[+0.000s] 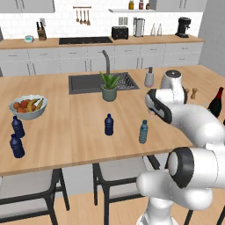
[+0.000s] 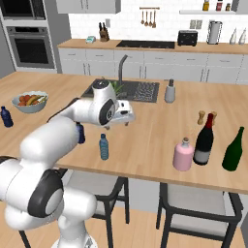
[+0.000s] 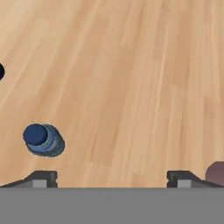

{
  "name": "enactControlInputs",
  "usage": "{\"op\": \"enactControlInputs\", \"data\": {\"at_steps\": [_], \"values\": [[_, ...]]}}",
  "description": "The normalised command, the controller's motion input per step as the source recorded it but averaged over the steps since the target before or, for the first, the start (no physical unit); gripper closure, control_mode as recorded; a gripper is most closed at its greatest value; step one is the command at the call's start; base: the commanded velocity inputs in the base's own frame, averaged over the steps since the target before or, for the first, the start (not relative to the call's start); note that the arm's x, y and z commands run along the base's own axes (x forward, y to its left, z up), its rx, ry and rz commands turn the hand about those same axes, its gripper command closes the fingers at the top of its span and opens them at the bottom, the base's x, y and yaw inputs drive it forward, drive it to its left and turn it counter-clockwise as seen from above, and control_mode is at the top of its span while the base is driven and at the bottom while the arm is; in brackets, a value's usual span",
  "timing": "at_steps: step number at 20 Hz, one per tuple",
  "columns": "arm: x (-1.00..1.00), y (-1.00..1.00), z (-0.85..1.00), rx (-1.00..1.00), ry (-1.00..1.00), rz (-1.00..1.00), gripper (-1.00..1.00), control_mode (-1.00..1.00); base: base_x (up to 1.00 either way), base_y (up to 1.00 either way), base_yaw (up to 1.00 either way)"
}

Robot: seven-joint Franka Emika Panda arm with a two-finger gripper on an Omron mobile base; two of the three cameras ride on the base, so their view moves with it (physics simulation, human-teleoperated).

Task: Move the plastic bottles in the middle to the plastics group, and the glass bottles in the middle to the glass group.

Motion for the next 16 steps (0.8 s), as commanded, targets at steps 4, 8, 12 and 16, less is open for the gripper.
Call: {"op": "enactControlInputs", "data": {"at_steps": [4,8,12,16], "values": [[0.00,1.00,-0.19,0.11,0.03,-0.05,-1.00,-1.00,0.00,0.00,0.00],[-0.08,0.69,-0.46,0.07,0.10,-0.02,-1.00,-1.00,0.00,0.00,0.00],[-0.08,-0.01,-0.24,0.22,-0.11,-0.02,-1.00,-1.00,0.00,0.00,0.00],[0.00,0.00,-0.10,0.00,-0.04,0.00,-1.00,-1.00,0.00,0.00,0.00]]}}
